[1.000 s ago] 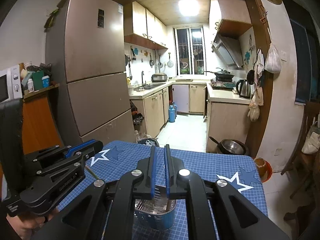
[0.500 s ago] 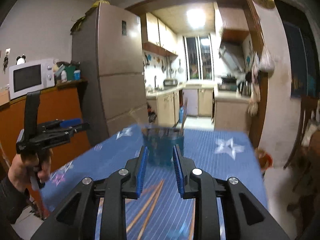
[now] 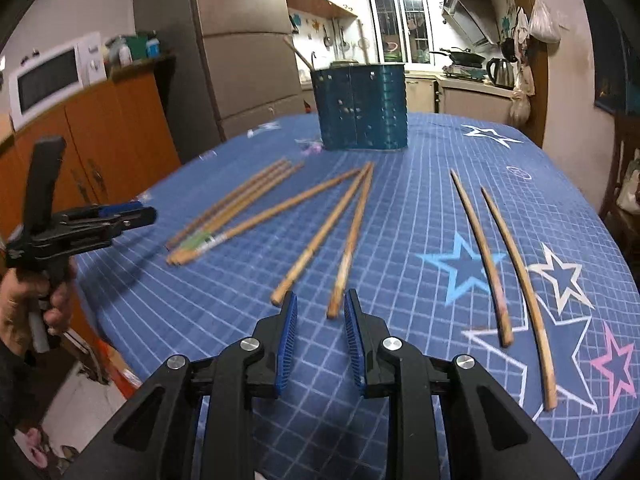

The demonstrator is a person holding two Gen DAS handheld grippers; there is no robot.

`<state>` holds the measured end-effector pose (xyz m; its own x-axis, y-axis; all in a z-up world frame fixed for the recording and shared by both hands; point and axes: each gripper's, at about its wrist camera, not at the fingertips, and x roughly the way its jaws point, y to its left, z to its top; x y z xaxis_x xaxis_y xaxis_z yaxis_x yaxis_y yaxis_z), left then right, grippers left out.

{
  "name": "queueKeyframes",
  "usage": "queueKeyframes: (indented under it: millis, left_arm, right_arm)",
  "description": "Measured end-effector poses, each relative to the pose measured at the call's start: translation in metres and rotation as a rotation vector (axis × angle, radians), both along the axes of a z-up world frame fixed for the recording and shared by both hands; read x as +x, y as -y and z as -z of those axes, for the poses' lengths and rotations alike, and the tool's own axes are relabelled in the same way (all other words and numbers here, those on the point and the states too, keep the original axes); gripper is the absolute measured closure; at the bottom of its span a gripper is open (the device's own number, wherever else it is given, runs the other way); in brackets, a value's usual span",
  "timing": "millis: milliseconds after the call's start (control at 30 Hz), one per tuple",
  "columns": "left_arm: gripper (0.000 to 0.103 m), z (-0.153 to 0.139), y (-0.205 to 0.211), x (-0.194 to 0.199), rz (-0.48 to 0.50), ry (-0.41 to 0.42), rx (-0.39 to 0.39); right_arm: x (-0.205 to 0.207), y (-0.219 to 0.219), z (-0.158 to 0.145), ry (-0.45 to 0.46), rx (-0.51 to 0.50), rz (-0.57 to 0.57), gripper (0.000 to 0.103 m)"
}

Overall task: Organize utensils
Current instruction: 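Move the left tool back and close it on another chopstick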

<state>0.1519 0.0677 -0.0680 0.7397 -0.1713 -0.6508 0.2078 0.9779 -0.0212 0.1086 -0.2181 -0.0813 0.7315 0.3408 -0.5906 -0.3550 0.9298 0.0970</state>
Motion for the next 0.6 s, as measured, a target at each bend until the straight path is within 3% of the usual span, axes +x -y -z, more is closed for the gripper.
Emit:
queueKeyframes:
  millis: [233,367,433,600]
  left_arm:
    - [0.055,0.012,0.012,-0.005,0.063,-0.006,0.007]
    - [0.063,0.02,0.018,-0.003,0.077,-0.019,0.034]
    - [0.075,0.023,0.021,0.0,0.079,-0.025,0.039]
    - [0.076,0.026,0.027,-0.003,0.077,-0.003,0.046]
  right_arm:
    - [0.006,-0.009,0.009,-0.003,-0.029,0.02,0.077]
    - [0.009,-0.006,0.009,0.006,-0.02,0.031,0.081]
    - [0.009,-0.004,0.009,0.016,-0.015,0.036,0.082]
    - [0.006,-0.006,0.012,0.043,-0.022,0.037,0.082]
